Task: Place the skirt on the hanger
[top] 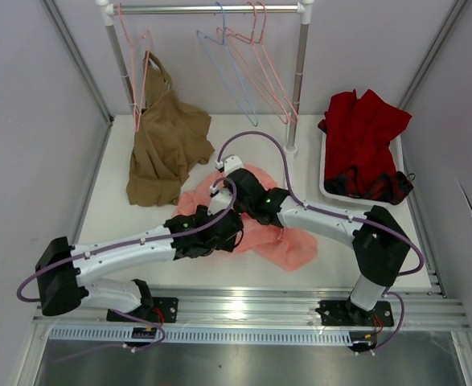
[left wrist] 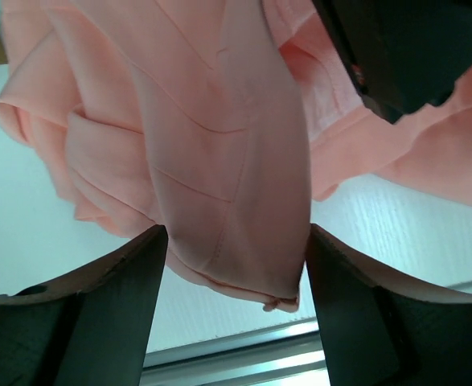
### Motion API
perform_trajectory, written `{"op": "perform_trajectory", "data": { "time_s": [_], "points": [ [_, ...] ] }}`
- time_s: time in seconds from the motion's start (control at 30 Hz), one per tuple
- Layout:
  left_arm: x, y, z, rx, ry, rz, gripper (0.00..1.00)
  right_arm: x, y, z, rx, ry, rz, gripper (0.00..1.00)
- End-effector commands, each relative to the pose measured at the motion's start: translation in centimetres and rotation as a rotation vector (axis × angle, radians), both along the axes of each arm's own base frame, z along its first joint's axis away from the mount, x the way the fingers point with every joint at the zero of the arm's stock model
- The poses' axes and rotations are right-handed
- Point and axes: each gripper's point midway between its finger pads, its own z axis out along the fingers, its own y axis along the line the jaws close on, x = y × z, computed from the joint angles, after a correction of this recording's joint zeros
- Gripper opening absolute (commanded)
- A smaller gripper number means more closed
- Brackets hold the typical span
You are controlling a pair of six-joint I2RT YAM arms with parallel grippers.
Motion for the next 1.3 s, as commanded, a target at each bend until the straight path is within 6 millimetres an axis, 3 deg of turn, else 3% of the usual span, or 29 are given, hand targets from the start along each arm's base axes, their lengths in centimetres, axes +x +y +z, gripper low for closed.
{"op": "perform_trajectory", "data": {
  "time_s": [0.0, 0.1, 0.17, 0.23, 0.37, 0.5, 0.6, 0.63, 0.73, 0.83, 0.87, 1.07, 1.1, 1.27],
  "points": [
    [1.7, 0.7, 1.9, 0.07, -0.093, 0.042, 0.73, 0.9, 1.0, 1.8, 0.055, -0.013, 0.001, 0.01],
    [2.2, 1.2, 2.1, 0.103, -0.11, 0.06, 0.57, 1.2, 0.6, 1.6, 0.058, 0.001, -0.011, 0.01],
    [2.6, 1.6, 2.1, 0.103, -0.111, 0.074, 0.41, 1.3, 0.4, 1.5, 0.058, 0.009, -0.017, 0.01],
    [2.9, 1.7, 1.6, 0.097, -0.102, 0.078, 0.23, 1.6, 0.0, 1.2, 0.058, 0.018, -0.03, 0.01],
    [2.8, 2.2, 0.2, 0.101, -0.072, 0.083, 0.01, 1.7, -0.7, 1.0, 0.053, 0.033, -0.049, 0.02],
    [2.7, 1.6, -0.7, 0.045, -0.036, 0.068, 0.0, 1.4, -1.6, 0.5, 0.035, 0.046, -0.061, 0.16],
    [3.0, 1.4, -1.3, 0.016, -0.014, 0.069, 0.0, 0.5, -2.4, 0.0, -0.002, 0.039, -0.066, 0.37],
    [3.2, 1.4, -1.4, 0.007, -0.01, 0.071, 0.0, 0.0, -3.4, -0.3, -0.031, 0.03, -0.079, 0.48],
    [3.5, 1.3, -1.6, -0.013, -0.001, 0.062, 0.0, -1.4, -5.5, -1.2, -0.078, 0.03, -0.1, 0.63],
    [4.0, 1.1, -1.4, -0.035, 0.003, 0.05, 0.0, -2.5, -7.2, -1.3, -0.079, 0.025, -0.125, 0.69],
    [4.1, 1.0, -1.3, -0.043, 0.006, 0.045, 0.0, -3.4, -8.0, -2.3, -0.099, 0.039, -0.123, 0.69],
    [5.1, 1.2, -1.4, -0.049, 0.022, 0.04, 0.0, -5.7, -10.6, -0.8, -0.071, -0.022, -0.153, 0.76],
    [5.0, 1.2, -1.4, -0.052, 0.026, 0.036, 0.0, -6.2, -11.1, -1.3, -0.083, -0.027, -0.153, 0.77],
    [5.6, 1.7, -1.2, -0.053, 0.024, 0.048, 0.0, -6.4, -13.1, -1.8, -0.109, -0.051, -0.187, 0.79]
  ]
}}
